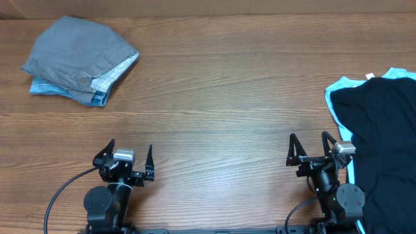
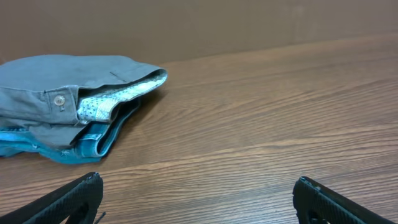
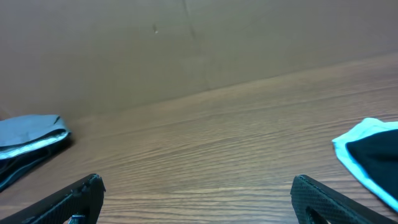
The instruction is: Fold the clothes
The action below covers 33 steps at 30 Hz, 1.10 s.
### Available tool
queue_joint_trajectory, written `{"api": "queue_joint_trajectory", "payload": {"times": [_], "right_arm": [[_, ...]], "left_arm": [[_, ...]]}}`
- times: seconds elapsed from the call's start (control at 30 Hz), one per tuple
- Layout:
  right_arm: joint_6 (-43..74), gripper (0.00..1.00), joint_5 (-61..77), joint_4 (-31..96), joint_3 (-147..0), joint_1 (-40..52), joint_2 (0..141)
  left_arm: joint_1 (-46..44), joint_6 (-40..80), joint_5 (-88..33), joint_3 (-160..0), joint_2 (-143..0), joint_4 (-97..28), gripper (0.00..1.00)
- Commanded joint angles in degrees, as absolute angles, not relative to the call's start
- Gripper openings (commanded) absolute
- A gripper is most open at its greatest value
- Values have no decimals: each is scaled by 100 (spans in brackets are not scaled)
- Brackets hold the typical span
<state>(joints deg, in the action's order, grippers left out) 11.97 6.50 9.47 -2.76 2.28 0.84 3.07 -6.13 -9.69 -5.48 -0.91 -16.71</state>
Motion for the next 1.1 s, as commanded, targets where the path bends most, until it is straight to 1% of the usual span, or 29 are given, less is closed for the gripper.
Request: {"api": "queue_joint_trajectory", "payload": {"times": [0.0, 0.13, 0.33, 0.47, 0.6, 0.77, 0.9, 1.07], "right_arm": [[1219, 100, 928, 902, -263, 217, 16], [1216, 100, 1278, 823, -263, 217, 16], [1216, 100, 1688, 646, -381, 217, 16], [1219, 100, 1822, 668, -637, 217, 16], [1221, 100, 1920, 1223, -1269, 217, 117], [1216, 100, 1916, 2692, -2425, 217, 991], [1214, 100, 1918, 3861, -3468, 217, 2342], [1212, 100, 1916, 4777, -4816, 217, 4202]], "left_arm": [[263, -554, -1376, -513, -27, -1638, 100], [263, -556, -1796, -521, -27, -1612, 100], [263, -554, -2008, -738, -27, -1382, 100], [263, -519, -2099, -1186, -36, -1431, 100], [266, -261, -2014, -1933, -368, -1708, 100], [263, -16, -2016, -3238, -1649, -2729, 100], [263, -25, -2016, -4578, -3214, -3850, 100], [259, -25, -2102, -6375, -5140, -5295, 100]]}}
